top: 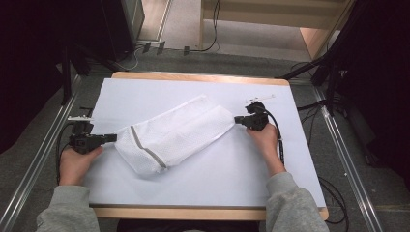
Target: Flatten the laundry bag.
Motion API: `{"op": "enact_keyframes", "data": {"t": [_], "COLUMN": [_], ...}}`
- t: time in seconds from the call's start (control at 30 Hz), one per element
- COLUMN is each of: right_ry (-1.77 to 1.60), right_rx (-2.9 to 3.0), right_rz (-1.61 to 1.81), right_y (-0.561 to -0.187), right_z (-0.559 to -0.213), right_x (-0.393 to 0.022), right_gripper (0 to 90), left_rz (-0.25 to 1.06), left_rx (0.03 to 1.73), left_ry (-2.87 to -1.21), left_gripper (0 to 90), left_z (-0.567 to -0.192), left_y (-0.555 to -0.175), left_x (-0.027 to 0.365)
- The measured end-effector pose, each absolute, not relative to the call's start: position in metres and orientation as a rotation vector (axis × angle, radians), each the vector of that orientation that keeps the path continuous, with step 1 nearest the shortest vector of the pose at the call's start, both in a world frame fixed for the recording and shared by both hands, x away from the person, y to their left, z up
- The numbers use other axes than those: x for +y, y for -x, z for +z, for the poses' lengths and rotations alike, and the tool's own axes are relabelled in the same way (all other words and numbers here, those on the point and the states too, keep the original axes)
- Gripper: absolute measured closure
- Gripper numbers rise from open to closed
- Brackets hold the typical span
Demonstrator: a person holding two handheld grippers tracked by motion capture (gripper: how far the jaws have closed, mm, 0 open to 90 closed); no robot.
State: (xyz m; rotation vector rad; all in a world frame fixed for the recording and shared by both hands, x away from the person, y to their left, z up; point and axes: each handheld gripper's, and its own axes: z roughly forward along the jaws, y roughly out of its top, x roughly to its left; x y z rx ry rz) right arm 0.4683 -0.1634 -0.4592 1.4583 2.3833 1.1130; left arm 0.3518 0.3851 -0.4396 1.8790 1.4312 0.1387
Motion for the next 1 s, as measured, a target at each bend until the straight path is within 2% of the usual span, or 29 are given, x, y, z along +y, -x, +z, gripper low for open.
{"op": "enact_keyframes", "data": {"t": [0.33,0.4,0.47,0.6,1.0], "right_ry": [-1.558,-1.573,-1.570,-1.550,-1.455], "right_rx": [2.283,2.282,2.295,2.288,2.289], "right_rz": [1.098,1.092,1.090,1.120,1.204], "right_y": [-0.478,-0.478,-0.479,-0.476,-0.441], "right_z": [-0.459,-0.461,-0.463,-0.458,-0.439], "right_x": [-0.199,-0.201,-0.202,-0.200,-0.191], "right_gripper": [90.0,90.0,89.9,79.2,67.4], "left_rz": [0.074,0.072,0.086,0.096,0.101], "left_rx": [1.361,1.354,1.346,1.335,1.230], "left_ry": [-1.928,-1.943,-1.944,-1.922,-1.980], "left_gripper": [89.3,85.6,77.4,65.6,57.5], "left_z": [-0.438,-0.438,-0.438,-0.430,-0.410], "left_y": [-0.341,-0.340,-0.339,-0.340,-0.374], "left_x": [0.358,0.355,0.356,0.361,0.332]}}
